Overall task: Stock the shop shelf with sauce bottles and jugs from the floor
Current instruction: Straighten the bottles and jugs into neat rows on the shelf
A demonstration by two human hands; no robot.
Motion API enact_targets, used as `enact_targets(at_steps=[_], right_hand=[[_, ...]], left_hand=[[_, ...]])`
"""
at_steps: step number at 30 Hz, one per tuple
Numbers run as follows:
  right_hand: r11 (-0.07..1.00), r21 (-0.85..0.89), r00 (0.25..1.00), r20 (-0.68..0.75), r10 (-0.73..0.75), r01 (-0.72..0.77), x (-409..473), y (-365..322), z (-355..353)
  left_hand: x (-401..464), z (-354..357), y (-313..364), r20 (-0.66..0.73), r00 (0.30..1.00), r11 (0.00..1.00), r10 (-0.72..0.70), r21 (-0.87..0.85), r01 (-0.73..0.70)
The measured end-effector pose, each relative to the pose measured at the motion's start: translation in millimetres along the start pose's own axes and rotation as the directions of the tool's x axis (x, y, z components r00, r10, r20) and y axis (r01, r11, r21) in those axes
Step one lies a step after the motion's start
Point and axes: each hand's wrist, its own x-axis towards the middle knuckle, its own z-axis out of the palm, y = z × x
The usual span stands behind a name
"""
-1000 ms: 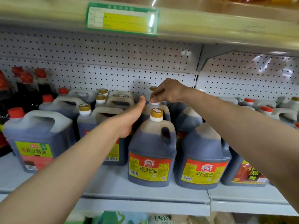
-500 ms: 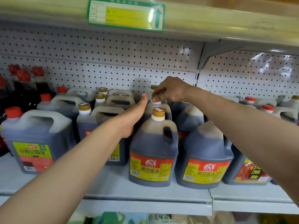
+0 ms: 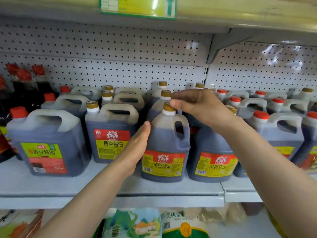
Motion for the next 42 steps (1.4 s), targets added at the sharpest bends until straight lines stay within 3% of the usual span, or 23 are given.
enact_targets(at_steps=[7,14,28,32,35,37,39,42], right_hand=[[0.979,-0.182,0.993,-0.083,0.082,-0.096,-14,-1,18],[0.913,-0.375,0.975,-0.201,0.089,-0.160,-17,-16,22],[0.941,-0.292,0.971,-0.208,0.115,-0.174,-18,-11,21],[0.907,-0.383,0.956,-0.285,0.067,-0.177,-20,-32,29],[0.971,-0.239,0.945,-0.322,-0.059,-0.021,-23,-56,59],[0.996,-0.092,0.965,-0.261,-0.011,-0.014,-22,-65,88],[0.996,0.015,0.977,-0.193,0.091,-0.090,-21,-67,120],[0.968,0.121,0.954,-0.179,0.240,-0.221,-25,-51,166]], left_hand=[[-15,-3,-5,0.084,0.996,0.999,-0.023,-0.023,0.025],[-19,5,-4,0.029,0.999,0.998,-0.018,-0.053,0.019],[-31,13,-7,-0.059,0.996,0.996,0.067,-0.051,-0.070],[-39,0,-18,-0.134,0.983,0.991,0.129,0.049,-0.124],[-48,-30,-29,-0.405,0.885,0.972,0.232,0.080,-0.219],[-48,-55,-35,-0.559,0.788,0.961,0.258,0.066,-0.268],[-41,-75,-39,-0.626,0.728,0.955,0.281,0.109,-0.275],[-33,-89,-40,-0.588,0.792,0.986,0.166,0.070,-0.154]])
